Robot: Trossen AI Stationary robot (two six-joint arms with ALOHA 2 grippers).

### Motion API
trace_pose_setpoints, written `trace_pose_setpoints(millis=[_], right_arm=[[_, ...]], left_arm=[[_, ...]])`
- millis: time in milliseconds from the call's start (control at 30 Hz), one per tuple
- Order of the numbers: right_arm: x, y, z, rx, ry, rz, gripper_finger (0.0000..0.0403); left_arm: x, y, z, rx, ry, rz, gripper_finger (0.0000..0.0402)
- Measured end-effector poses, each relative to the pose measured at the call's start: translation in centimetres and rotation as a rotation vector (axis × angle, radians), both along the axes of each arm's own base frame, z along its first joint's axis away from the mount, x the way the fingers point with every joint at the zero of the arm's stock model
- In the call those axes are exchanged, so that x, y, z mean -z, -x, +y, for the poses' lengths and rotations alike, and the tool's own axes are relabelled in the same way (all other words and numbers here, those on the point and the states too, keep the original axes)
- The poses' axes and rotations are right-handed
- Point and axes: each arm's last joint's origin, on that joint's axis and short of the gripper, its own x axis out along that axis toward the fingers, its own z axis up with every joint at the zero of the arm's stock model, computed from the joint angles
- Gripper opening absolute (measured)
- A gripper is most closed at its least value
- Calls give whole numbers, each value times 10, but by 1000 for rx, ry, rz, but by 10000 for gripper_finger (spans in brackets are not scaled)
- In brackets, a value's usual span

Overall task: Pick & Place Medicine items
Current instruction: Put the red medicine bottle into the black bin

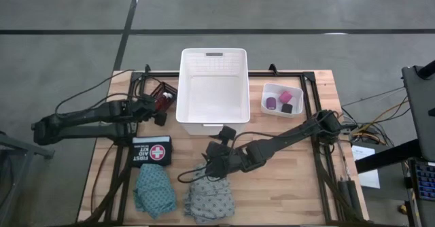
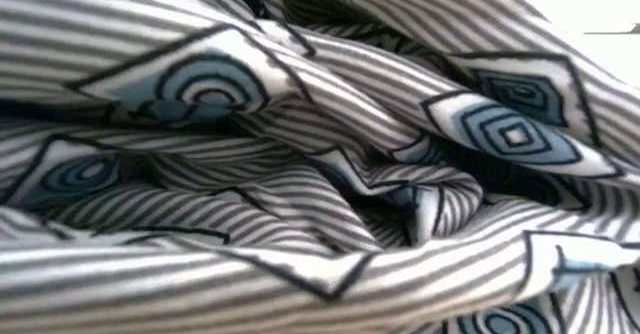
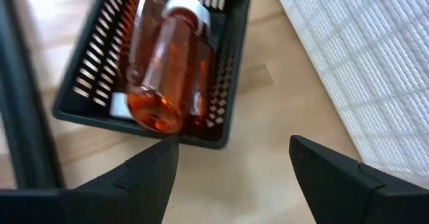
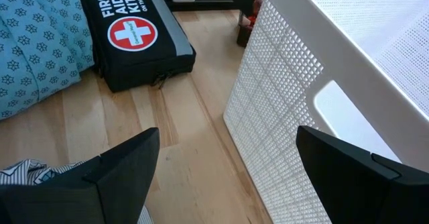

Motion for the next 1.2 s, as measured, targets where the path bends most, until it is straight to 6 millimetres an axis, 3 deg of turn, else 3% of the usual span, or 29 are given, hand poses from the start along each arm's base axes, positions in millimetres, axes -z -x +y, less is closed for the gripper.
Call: trace_pose_setpoints(millis=[400, 900, 1200], right_arm=[[0, 0, 0, -1, 0, 0, 348], [0, 0, 0, -3, 3, 2, 348], [0, 0, 0, -1, 1, 0, 348]], left_arm=[[-2, 2, 4, -79, -137, 46, 289], [0, 0, 1, -28, -21, -2, 289], [22, -3, 2, -22, -53, -39, 289]])
